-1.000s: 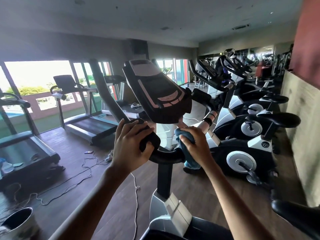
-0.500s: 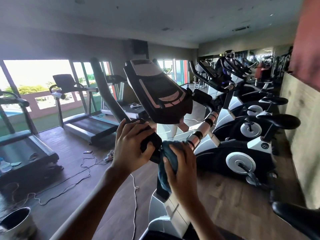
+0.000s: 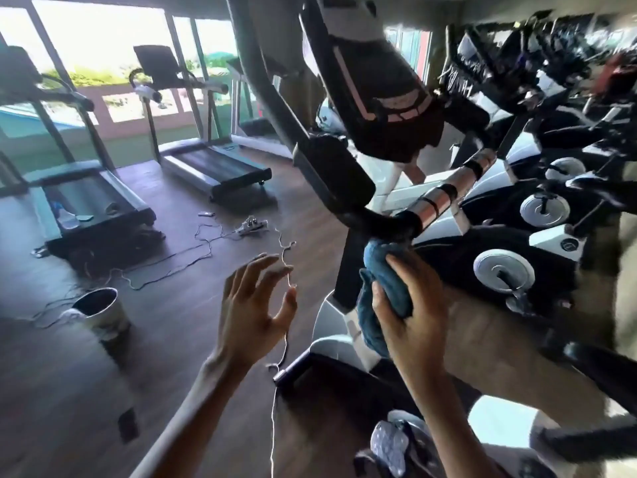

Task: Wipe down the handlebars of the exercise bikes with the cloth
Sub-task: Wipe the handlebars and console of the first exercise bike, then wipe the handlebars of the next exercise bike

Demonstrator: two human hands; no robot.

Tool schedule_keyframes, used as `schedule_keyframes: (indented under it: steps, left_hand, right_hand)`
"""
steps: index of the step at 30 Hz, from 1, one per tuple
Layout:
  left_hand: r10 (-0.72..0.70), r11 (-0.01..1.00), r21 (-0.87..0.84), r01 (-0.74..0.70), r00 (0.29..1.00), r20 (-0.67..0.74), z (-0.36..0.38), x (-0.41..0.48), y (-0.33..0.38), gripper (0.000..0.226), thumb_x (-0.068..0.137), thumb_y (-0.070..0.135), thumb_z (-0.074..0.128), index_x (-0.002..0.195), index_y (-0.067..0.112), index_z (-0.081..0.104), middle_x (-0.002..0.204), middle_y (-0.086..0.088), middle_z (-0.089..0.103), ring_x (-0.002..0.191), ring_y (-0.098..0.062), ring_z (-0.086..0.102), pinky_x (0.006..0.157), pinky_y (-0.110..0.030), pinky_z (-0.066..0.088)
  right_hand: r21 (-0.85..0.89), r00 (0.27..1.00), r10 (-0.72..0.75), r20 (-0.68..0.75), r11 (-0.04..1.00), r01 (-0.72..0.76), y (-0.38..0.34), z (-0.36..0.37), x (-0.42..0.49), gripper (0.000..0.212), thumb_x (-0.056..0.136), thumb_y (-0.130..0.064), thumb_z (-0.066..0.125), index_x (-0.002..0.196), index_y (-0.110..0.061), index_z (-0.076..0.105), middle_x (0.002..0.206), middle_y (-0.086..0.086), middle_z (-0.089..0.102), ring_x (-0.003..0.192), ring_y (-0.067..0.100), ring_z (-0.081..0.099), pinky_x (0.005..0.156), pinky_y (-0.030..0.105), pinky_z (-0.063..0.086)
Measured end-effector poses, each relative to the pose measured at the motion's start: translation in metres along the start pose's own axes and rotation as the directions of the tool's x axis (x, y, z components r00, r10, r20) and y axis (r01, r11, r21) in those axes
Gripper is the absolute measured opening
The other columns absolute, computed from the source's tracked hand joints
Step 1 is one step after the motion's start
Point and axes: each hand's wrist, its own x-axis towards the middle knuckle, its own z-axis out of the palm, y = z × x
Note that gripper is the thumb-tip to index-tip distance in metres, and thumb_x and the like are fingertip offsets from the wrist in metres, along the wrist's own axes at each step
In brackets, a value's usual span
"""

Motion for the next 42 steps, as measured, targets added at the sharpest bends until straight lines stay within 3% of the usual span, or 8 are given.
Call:
schedule_keyframes:
  steps: [6, 11, 19, 22, 25, 31, 36, 42]
  left_hand:
    - [-0.323, 0.945, 0.137, 0.298, 0.920, 0.221, -0.008, -0.124, -0.057, 0.028, 0.085, 0.038, 0.050, 0.089, 0.023, 0.074, 0.097, 0.003, 0.072, 0.089, -0.024, 0.069, 0.089, -0.035, 0.043]
    - [-0.511, 0.858, 0.231, 0.459, 0.813, 0.279, -0.010, -0.181, -0.100, 0.025, 0.083, 0.038, 0.051, 0.083, 0.025, 0.072, 0.088, 0.004, 0.072, 0.080, -0.024, 0.069, 0.082, -0.040, 0.054]
    - [-0.706, 0.703, 0.442, 0.558, 0.623, 0.337, -0.011, -0.209, -0.221, 0.037, 0.076, 0.048, 0.043, 0.080, 0.024, 0.071, 0.084, 0.000, 0.070, 0.080, -0.027, 0.068, 0.078, -0.038, 0.050]
    - [-0.731, 0.680, 0.450, 0.579, 0.587, 0.348, -0.014, -0.192, -0.271, 0.044, 0.077, 0.051, 0.040, 0.086, 0.022, 0.073, 0.089, 0.000, 0.070, 0.085, -0.027, 0.067, 0.083, -0.040, 0.050]
    - [-0.729, 0.683, 0.428, 0.592, 0.589, 0.349, -0.017, -0.170, -0.316, 0.049, 0.077, 0.054, 0.038, 0.092, 0.023, 0.073, 0.093, 0.000, 0.070, 0.090, -0.026, 0.067, 0.086, -0.040, 0.048]
    - [-0.716, 0.698, 0.387, 0.603, 0.586, 0.379, -0.005, -0.130, -0.398, 0.057, 0.077, 0.058, 0.034, 0.099, 0.023, 0.072, 0.100, 0.000, 0.070, 0.096, -0.025, 0.065, 0.088, -0.038, 0.045]
    - [-0.690, 0.724, 0.364, 0.586, 0.602, 0.403, 0.020, -0.087, -0.484, 0.061, 0.074, 0.060, 0.030, 0.099, 0.024, 0.072, 0.102, 0.001, 0.069, 0.099, -0.024, 0.064, 0.090, -0.037, 0.044]
    - [-0.648, 0.761, 0.380, 0.525, 0.628, 0.431, 0.058, -0.004, -0.613, 0.045, 0.078, 0.053, 0.042, 0.096, 0.024, 0.072, 0.100, 0.001, 0.070, 0.096, -0.024, 0.065, 0.087, -0.038, 0.046]
  right_hand:
    - [0.050, 0.926, 0.206, 0.316, 0.971, -0.233, 0.001, 0.030, -0.067, 0.031, 0.088, -0.028, 0.060, 0.115, -0.012, 0.064, 0.116, 0.002, 0.065, 0.110, 0.021, 0.061, 0.099, 0.036, 0.046]
    - [0.035, 0.717, 0.432, 0.547, 0.844, -0.536, 0.014, 0.088, -0.120, 0.035, 0.087, -0.040, 0.058, 0.114, -0.019, 0.064, 0.113, -0.007, 0.067, 0.109, 0.007, 0.062, 0.099, 0.031, 0.048]
    - [-0.102, 0.536, 0.555, 0.636, 0.749, -0.654, 0.033, 0.207, -0.131, 0.034, 0.083, -0.042, 0.059, 0.110, -0.022, 0.067, 0.106, -0.005, 0.070, 0.101, 0.010, 0.064, 0.093, 0.025, 0.049]
    - [-0.141, 0.512, 0.580, 0.634, 0.737, -0.661, 0.030, 0.254, -0.117, 0.021, 0.087, -0.029, 0.062, 0.108, -0.026, 0.065, 0.103, -0.008, 0.069, 0.095, -0.009, 0.062, 0.085, 0.006, 0.043]
    - [-0.143, 0.490, 0.621, 0.612, 0.696, -0.703, 0.030, 0.298, -0.106, 0.023, 0.084, -0.032, 0.058, 0.106, -0.033, 0.063, 0.102, -0.012, 0.068, 0.092, -0.016, 0.058, 0.083, 0.001, 0.040]
    - [-0.171, 0.465, 0.666, 0.583, 0.660, -0.731, 0.050, 0.385, -0.088, 0.023, 0.087, -0.029, 0.063, 0.110, -0.030, 0.066, 0.106, -0.009, 0.069, 0.098, 0.004, 0.064, 0.088, 0.021, 0.050]
    - [-0.189, 0.450, 0.684, 0.574, 0.645, -0.740, 0.087, 0.459, -0.071, 0.022, 0.092, -0.019, 0.063, 0.113, -0.024, 0.066, 0.110, -0.005, 0.069, 0.102, 0.009, 0.064, 0.090, 0.027, 0.051]
    - [-0.194, 0.439, 0.752, 0.492, 0.586, -0.787, 0.136, 0.567, -0.040, 0.019, 0.092, -0.015, 0.062, 0.110, -0.023, 0.065, 0.106, -0.012, 0.067, 0.094, -0.007, 0.062, 0.078, 0.002, 0.043]
